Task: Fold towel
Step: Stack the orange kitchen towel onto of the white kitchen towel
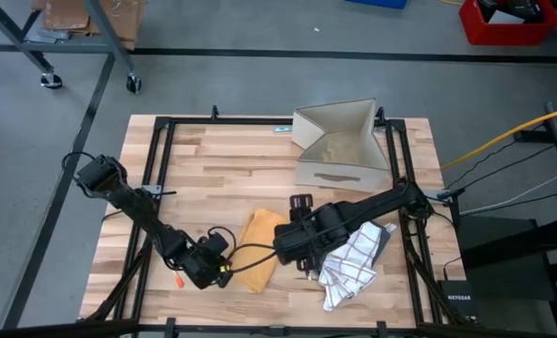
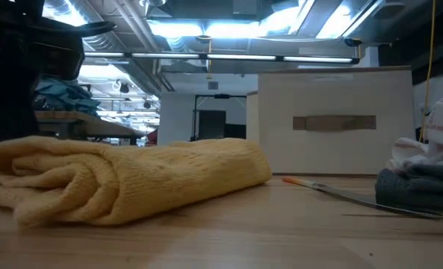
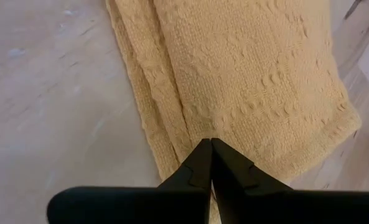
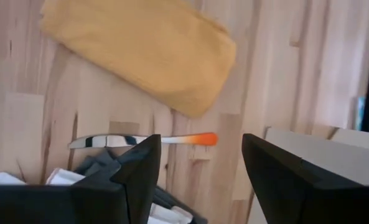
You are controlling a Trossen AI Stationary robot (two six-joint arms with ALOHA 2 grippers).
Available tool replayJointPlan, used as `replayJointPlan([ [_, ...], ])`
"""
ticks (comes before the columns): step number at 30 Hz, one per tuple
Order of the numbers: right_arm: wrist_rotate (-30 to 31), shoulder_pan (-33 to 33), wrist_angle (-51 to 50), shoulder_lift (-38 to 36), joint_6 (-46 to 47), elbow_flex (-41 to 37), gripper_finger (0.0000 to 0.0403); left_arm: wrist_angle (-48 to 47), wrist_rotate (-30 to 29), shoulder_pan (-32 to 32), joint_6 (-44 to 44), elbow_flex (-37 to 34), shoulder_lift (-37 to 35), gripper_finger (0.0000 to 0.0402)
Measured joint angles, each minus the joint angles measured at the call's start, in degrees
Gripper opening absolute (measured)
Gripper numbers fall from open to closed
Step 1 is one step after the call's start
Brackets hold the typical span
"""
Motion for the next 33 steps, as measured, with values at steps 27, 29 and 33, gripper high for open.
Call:
replayJointPlan([
  [27, 31.06, 10.74, 0.03, -38.24, 27.29, -26.71, 0.023, 7.45, -1.47, -0.16, 1.66, 0.02, -0.04, 0.0001],
  [29, 31.63, 11.84, 0.02, -40.25, 30.97, -33.4, 0.023, 7.76, -1.48, -0.16, 2.32, 0.02, -0.04, 0.0001],
  [33, 28.97, 12.77, 2.05, -41.53, 36.78, -45.18, 0.023, 7.69, -1.47, -0.16, 2.26, 0.02, -0.04, 0.0001],
])
